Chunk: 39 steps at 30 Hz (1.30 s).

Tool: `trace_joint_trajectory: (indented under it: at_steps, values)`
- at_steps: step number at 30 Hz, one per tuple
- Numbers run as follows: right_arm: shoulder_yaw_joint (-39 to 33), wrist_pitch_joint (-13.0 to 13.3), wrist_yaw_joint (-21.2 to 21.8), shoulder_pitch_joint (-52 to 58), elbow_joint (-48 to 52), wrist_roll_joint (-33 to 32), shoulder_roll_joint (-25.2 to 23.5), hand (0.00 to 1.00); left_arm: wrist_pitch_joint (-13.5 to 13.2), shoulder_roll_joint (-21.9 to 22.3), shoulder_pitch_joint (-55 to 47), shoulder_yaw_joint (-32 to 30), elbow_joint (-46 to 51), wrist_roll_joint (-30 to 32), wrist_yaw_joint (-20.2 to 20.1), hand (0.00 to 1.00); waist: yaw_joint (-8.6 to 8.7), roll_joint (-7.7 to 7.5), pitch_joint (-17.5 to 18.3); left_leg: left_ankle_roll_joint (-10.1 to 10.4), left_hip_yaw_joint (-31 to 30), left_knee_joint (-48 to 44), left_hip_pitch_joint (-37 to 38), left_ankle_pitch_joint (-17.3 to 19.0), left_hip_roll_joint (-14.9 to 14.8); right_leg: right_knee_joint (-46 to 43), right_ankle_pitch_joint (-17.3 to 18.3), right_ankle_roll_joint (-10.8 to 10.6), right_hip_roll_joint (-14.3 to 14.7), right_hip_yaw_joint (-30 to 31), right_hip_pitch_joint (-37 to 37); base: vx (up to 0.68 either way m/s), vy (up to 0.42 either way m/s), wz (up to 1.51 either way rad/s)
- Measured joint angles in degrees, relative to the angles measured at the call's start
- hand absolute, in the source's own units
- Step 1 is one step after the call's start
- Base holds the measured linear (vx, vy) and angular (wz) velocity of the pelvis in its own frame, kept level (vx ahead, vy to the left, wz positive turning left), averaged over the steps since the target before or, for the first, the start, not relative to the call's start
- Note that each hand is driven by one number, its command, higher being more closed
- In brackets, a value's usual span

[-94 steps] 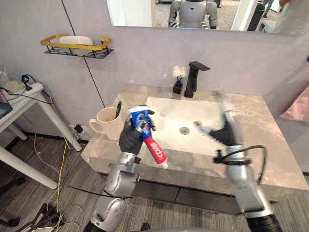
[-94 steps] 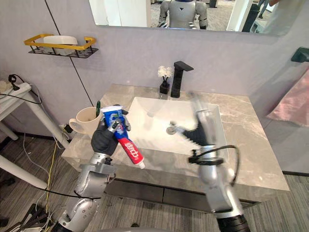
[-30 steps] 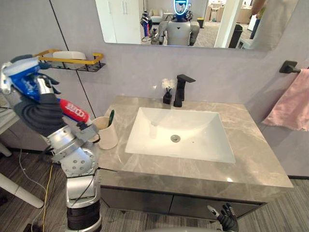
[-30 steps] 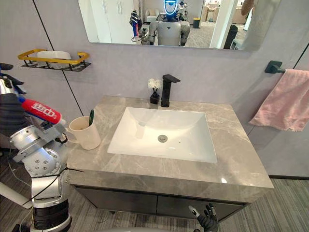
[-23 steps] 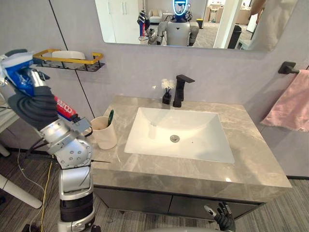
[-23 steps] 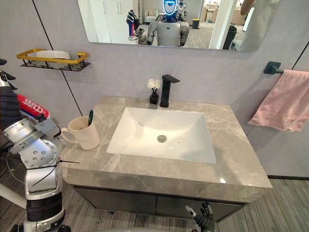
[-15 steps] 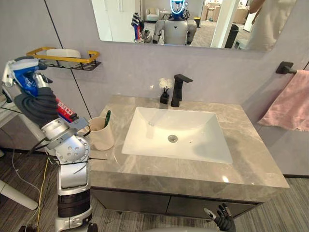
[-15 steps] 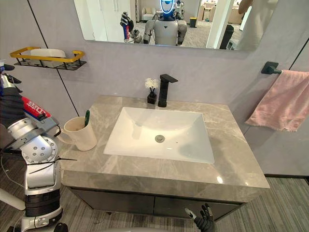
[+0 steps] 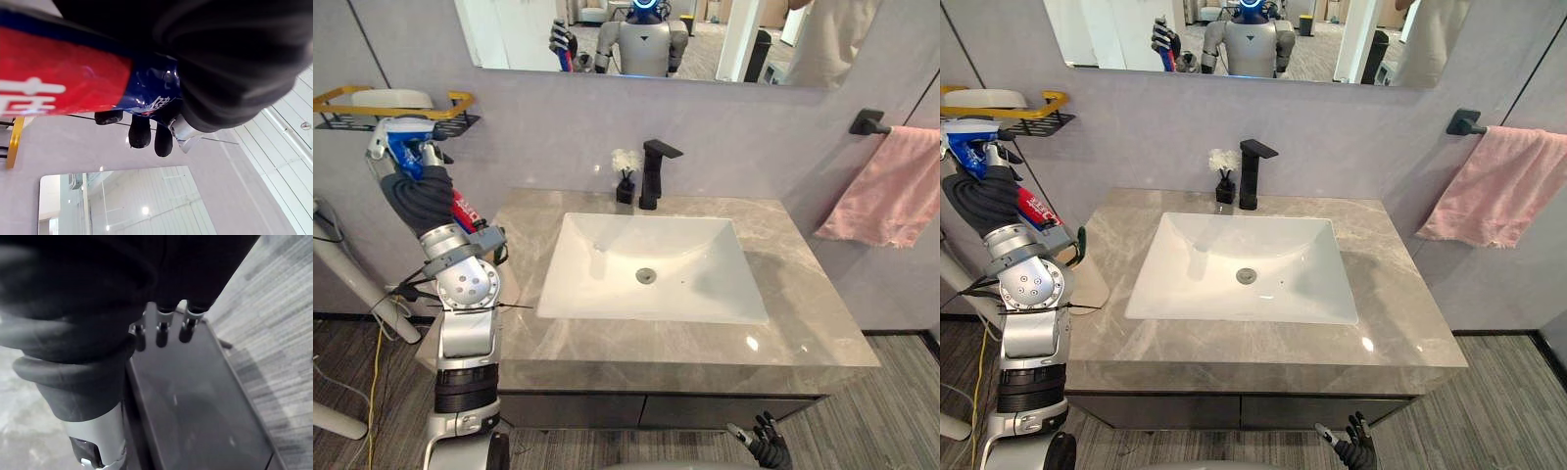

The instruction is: Organize washtable

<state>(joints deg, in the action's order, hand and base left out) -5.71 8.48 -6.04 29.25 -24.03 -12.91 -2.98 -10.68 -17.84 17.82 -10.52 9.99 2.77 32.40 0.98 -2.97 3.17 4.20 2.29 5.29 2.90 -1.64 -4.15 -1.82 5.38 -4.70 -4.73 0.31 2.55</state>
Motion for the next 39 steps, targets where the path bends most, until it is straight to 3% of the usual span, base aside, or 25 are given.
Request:
trace_joint_trajectory:
  at_steps: [8, 22, 29, 39]
  values:
    - [-0.1, 0.0, 0.0, 0.0, 0.0, 0.0, 0.2, 0.00, 0.0, -0.6, 1.4, 1.1, -2.8, 0.1, -1.1, 1.00, -0.02, -0.71, -1.0, 0.5, 1.6, 0.0, -0.2, 0.4, -0.9, 0.0, -0.2, 0.2, 0.6, 1.6, -0.7, 0.01, -0.001, -0.10]
    - [-0.1, 0.0, 0.0, 0.0, -0.1, -0.1, 0.3, 0.00, 0.0, -0.6, 1.2, 0.7, -3.8, 0.3, -1.0, 1.00, -0.16, -0.48, -1.3, 0.6, 1.9, 0.0, -0.1, 0.5, -1.0, 0.0, -0.2, 0.3, 0.7, 1.8, -0.7, 0.00, 0.000, -0.01]
    - [-0.1, 0.1, 0.1, 0.0, -0.2, 0.0, 0.3, 0.00, 0.0, -0.6, 0.4, -3.1, -3.5, 0.8, -0.8, 1.00, -0.07, 0.52, -2.0, 0.6, 1.3, 0.0, 0.1, 0.5, -0.8, -0.1, -0.2, 0.3, 0.8, 1.1, -0.1, -0.01, 0.000, 0.05]
    - [0.0, 0.1, 0.3, 0.0, -0.2, 0.0, 0.3, 0.00, -1.2, -1.0, -3.2, -6.1, 1.7, 2.4, 0.5, 1.00, -0.01, 0.81, -2.2, 0.6, 0.2, 0.1, -0.1, 0.5, -0.8, -0.1, -0.3, 0.3, 0.8, -0.1, 0.3, -0.01, 0.000, 0.05]
